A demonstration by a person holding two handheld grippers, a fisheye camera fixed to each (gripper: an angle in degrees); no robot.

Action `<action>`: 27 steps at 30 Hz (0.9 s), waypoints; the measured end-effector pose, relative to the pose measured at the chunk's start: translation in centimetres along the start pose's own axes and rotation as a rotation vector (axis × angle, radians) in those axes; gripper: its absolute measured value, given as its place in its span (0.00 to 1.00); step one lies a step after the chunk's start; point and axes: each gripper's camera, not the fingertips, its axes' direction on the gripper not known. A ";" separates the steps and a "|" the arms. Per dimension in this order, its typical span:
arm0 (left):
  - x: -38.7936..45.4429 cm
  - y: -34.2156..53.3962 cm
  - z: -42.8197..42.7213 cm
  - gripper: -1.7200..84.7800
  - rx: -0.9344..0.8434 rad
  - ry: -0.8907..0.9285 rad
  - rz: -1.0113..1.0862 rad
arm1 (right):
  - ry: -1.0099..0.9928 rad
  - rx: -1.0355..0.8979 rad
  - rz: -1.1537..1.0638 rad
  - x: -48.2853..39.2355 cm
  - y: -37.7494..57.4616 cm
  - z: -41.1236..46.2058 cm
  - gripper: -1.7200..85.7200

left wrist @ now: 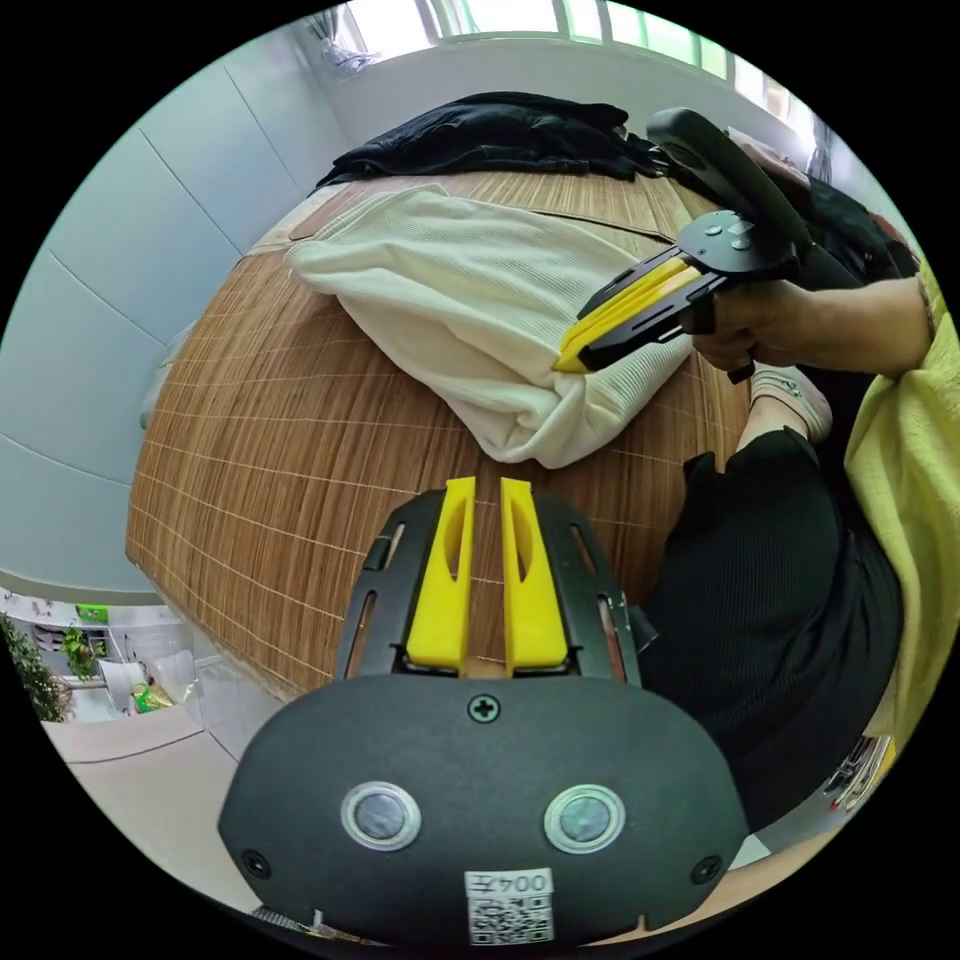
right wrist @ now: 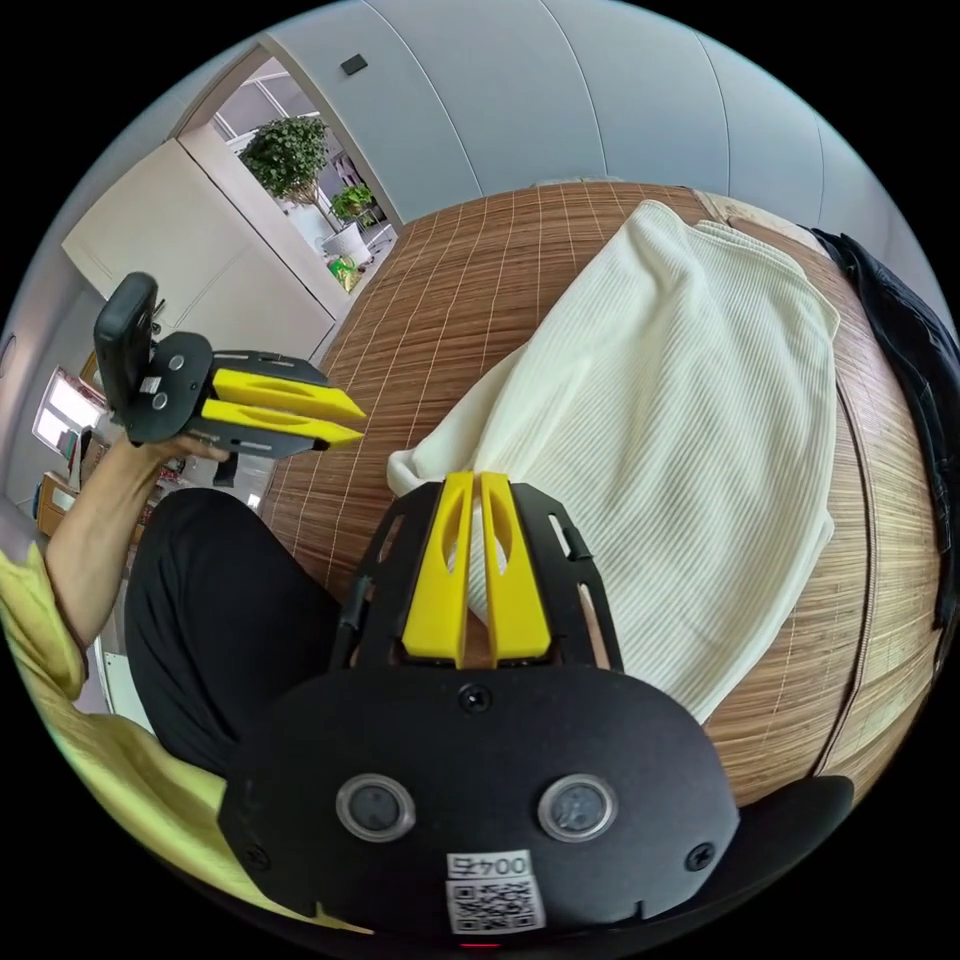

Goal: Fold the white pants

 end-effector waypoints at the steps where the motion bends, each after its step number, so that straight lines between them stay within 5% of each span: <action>1: -0.5 -0.5 -0.3 0.07 0.006 0.010 0.012 | -0.006 0.006 0.002 0.2 0.3 0.2 0.02; 16: -11.2 -10.5 4.3 0.10 -0.101 0.384 0.158 | -0.007 0.030 -0.030 1.2 1.4 1.6 0.03; 27: -14.6 -9.9 3.2 0.05 -0.124 0.289 0.007 | 0.070 -0.030 -0.062 6.9 1.6 -5.6 0.08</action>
